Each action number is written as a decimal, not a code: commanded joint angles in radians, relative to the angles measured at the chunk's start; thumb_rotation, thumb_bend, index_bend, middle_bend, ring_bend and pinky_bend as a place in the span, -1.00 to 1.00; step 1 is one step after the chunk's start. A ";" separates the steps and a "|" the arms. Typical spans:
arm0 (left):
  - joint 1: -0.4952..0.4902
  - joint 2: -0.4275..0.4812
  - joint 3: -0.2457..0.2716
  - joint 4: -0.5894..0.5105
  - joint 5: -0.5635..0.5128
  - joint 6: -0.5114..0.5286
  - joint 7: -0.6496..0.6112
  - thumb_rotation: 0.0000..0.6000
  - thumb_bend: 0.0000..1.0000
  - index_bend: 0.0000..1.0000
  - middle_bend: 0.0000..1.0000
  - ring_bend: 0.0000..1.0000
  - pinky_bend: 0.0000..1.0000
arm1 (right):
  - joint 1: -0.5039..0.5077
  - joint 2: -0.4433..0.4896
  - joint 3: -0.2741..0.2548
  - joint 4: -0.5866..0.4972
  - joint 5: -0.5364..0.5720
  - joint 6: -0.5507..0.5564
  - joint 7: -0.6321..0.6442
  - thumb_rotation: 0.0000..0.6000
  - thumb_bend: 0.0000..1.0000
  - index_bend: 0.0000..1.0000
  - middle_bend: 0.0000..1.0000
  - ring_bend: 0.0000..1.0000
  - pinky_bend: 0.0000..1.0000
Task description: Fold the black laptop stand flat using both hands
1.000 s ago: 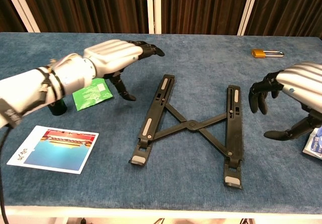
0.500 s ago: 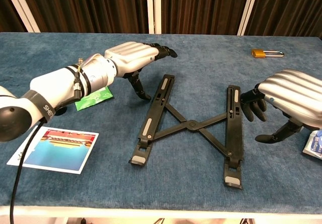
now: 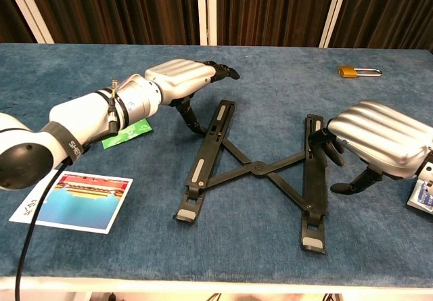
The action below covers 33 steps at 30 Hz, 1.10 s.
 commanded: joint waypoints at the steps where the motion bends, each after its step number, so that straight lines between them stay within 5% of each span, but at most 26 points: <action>1: -0.001 -0.007 0.002 0.005 0.000 -0.002 -0.011 1.00 -0.85 -0.83 -0.91 -1.00 -0.81 | 0.005 -0.009 0.001 0.010 0.000 0.003 -0.005 1.00 -0.95 0.27 0.41 0.09 0.31; 29: 0.011 0.008 0.034 -0.049 0.036 0.022 -0.103 1.00 -0.85 -0.83 -0.91 -1.00 -0.81 | 0.097 -0.161 0.050 0.116 0.020 0.005 0.004 1.00 -0.95 0.27 0.37 0.09 0.33; 33: 0.048 0.079 0.016 -0.116 0.022 0.074 -0.091 1.00 -0.84 -0.83 -0.91 -1.00 -0.81 | 0.103 -0.081 0.027 0.011 0.004 -0.001 0.003 1.00 -0.95 -0.06 0.08 -0.08 0.27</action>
